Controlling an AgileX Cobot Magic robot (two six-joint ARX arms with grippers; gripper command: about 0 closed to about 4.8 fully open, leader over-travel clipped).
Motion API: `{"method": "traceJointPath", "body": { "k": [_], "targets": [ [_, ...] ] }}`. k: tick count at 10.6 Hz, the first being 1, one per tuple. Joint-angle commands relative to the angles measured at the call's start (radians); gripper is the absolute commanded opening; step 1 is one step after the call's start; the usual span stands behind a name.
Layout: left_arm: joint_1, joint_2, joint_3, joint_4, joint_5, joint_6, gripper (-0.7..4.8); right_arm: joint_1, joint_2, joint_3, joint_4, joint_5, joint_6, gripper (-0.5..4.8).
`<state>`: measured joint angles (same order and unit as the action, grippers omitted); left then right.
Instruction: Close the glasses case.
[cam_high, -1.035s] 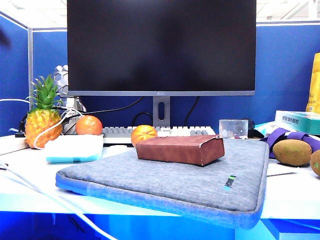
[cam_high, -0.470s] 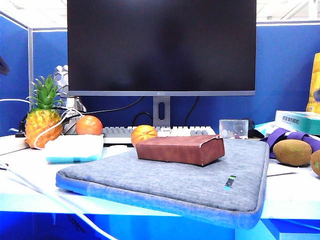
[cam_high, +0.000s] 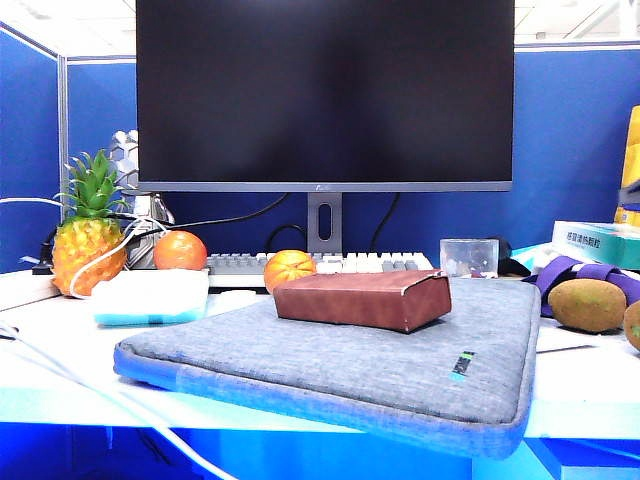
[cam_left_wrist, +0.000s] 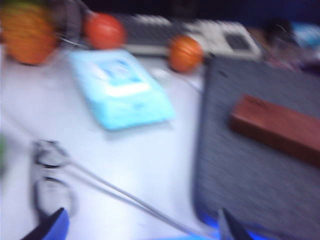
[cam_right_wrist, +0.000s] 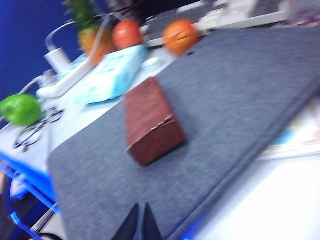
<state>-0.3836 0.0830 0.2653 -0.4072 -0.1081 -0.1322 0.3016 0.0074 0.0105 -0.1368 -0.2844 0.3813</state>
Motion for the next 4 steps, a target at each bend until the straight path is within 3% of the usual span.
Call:
{"method": "traceJointPath", "body": {
  "k": [1, 2, 4],
  "targets": [
    [0.071, -0.079, -0.056, -0.025, 0.004, -0.006, 3.95, 0.000, 0.000, -0.008, -0.005, 0.086, 0.000, 0.00],
    [0.071, -0.079, -0.056, -0.025, 0.003, -0.006, 3.95, 0.000, -0.001, -0.008, -0.001, 0.066, -0.001, 0.00],
    [0.071, -0.079, -0.056, -0.025, 0.003, -0.006, 3.95, 0.000, -0.001, -0.008, 0.015, 0.135, 0.005, 0.00]
  ]
}}
